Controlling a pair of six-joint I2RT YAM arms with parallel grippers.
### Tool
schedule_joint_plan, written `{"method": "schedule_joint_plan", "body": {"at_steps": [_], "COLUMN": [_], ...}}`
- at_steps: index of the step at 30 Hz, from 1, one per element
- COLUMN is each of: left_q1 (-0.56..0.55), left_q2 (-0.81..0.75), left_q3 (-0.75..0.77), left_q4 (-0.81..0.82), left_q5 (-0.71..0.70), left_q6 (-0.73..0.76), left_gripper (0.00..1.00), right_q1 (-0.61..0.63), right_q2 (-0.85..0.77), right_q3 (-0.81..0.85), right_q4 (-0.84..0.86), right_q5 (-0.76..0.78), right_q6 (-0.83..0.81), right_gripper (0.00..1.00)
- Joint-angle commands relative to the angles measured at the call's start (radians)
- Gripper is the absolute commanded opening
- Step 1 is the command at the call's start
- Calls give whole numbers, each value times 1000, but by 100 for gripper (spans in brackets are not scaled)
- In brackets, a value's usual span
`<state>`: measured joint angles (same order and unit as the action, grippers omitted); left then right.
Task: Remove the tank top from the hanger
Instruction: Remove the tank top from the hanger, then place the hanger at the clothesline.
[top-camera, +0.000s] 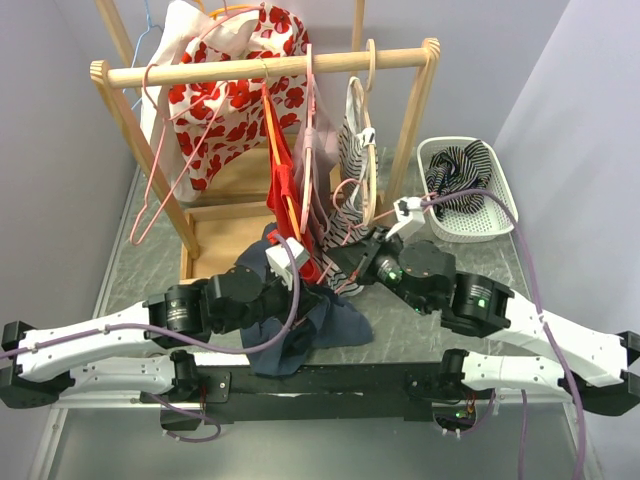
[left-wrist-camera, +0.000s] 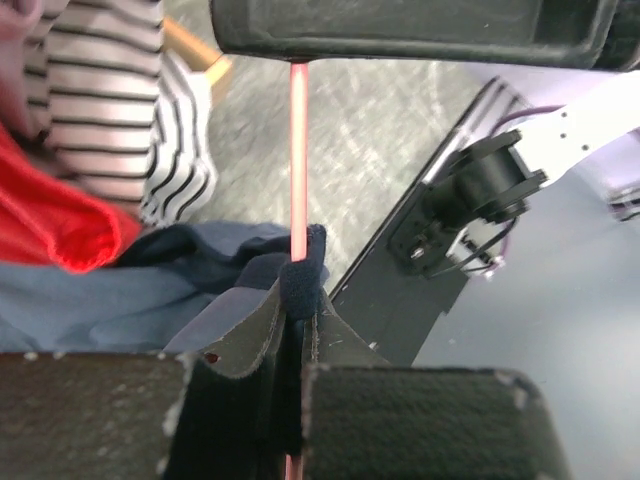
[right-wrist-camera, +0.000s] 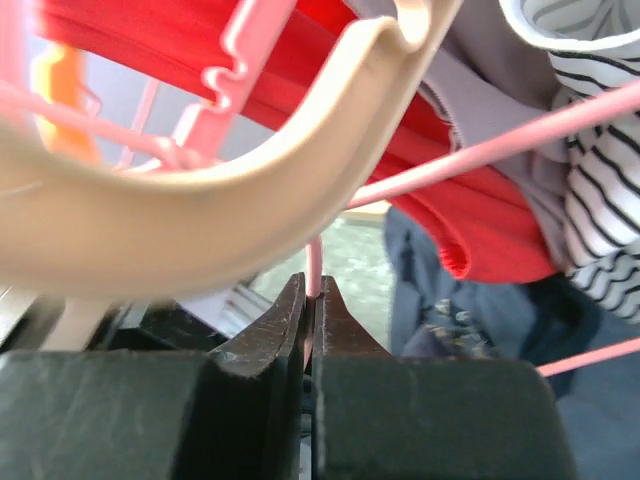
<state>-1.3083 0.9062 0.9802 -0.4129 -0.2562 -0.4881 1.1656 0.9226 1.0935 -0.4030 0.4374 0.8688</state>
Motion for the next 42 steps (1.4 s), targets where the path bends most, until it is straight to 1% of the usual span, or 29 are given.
{"method": "schedule_joint_plan", "body": {"at_steps": [1, 3, 5, 6, 7, 8, 10, 15, 16, 18, 19, 20, 22, 23, 25, 29, 32, 36, 42], "left_q1": [-8, -6, -6, -8, -8, -8, -6, -6, -6, -8, -8, -8, -8, -6, -8, -8, -6, -6, -6], "left_q2": [-52, -76, -104, -115, -122, -141, -156, -161, -152, -106, -89, -60, -37, -24, -26, -49, -66, -61, -4], "left_q3": [-8, -24, -38, -43, -47, -55, -64, -89, -89, -83, -77, -65, -43, -17, 6, 25, 12, -29, -71], "left_q4": [57, 42, 30, 11, 2, -7, -27, -58, -64, -73, -76, -72, -64, -41, 0, 117, 216, 333, 405], "left_q5": [35, 55, 57, 55, 55, 54, 40, 2, -14, -35, -43, -61, -66, -51, -34, 0, 23, 64, 139], "left_q6": [25, 26, 22, 20, 17, 14, 8, -12, -17, -24, -27, -33, -32, -18, 12, 88, 137, 169, 148], "left_gripper": [6, 11, 24, 34, 41, 41, 48, 53, 55, 55, 57, 60, 59, 60, 69, 75, 80, 82, 81], "right_q1": [-6, -4, -6, -6, -6, -4, -6, -6, -6, -6, -4, -4, -4, -6, -4, -4, -4, -4, -4], "right_q2": [-108, -154, -218, -235, -260, -271, -284, -255, -237, -222, -211, -206, -211, -215, -217, -176, -163, -179, -224], "right_q3": [-27, -53, -83, -87, -89, -87, -70, 3, 34, 55, 77, 83, 92, 92, 92, 118, 112, 80, 28], "right_q4": [-103, -132, -186, -209, -258, -275, -321, -382, -405, -421, -434, -433, -380, -361, -314, -338, -307, -241, -154], "right_q5": [152, 184, 236, 259, 288, 302, 330, 379, 386, 397, 400, 394, 353, 334, 291, 276, 238, 172, 101], "right_q6": [-2, 44, 84, 99, 111, 119, 122, 90, 91, 94, 99, 95, 49, 38, 6, 1, -4, 12, 39], "right_gripper": [0, 0, 0, 0, 0, 0, 0, 0, 0, 0, 0, 0, 0, 0, 0, 0, 0, 0, 0]}}
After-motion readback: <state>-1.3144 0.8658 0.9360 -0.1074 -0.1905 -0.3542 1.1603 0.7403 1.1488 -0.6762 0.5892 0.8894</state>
